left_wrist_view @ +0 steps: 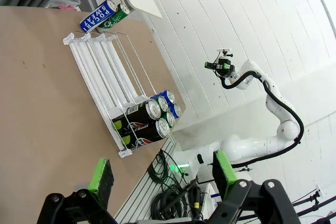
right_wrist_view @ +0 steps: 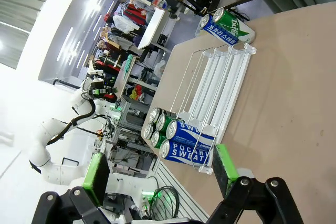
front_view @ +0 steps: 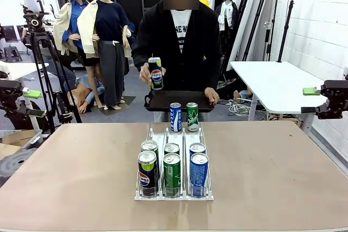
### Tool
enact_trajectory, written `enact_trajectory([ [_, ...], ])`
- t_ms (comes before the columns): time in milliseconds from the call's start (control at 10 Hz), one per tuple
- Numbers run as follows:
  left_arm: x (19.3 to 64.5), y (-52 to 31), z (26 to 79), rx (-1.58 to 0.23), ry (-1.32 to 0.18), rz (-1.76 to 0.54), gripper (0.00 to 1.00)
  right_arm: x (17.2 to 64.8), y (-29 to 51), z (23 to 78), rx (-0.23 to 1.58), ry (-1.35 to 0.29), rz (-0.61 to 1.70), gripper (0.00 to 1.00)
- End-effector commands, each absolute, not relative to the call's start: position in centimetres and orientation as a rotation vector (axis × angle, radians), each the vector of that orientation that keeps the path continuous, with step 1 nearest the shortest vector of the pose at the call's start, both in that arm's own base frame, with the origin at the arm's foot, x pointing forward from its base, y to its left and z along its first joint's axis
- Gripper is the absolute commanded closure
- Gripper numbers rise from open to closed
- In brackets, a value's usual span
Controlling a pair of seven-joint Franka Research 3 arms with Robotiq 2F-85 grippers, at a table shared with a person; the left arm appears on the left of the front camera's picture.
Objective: Retrieve and hand over the desired beverage to the person.
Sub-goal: Pick up a can of the same type that the person held from the Automatic Can Dispenser.
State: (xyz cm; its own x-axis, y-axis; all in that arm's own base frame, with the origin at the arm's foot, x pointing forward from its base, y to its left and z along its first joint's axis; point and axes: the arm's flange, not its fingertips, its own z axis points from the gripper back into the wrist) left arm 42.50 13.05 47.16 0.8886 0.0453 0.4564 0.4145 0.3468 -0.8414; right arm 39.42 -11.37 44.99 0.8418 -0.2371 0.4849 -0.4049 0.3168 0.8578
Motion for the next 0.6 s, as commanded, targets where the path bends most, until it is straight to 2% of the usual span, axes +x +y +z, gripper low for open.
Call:
enact_trajectory([
  [0, 42.4, 13.1, 47.23, -1.202, -0.445, -0.249, 0.0, 39.35, -11.31, 45.03, 1.259, -0.604, 0.118, 0.0],
  [500, 42.4, 13.1, 47.23, -1.202, -0.445, -0.249, 0.0, 39.35, -11.31, 45.03, 1.259, -0.604, 0.118, 0.0],
])
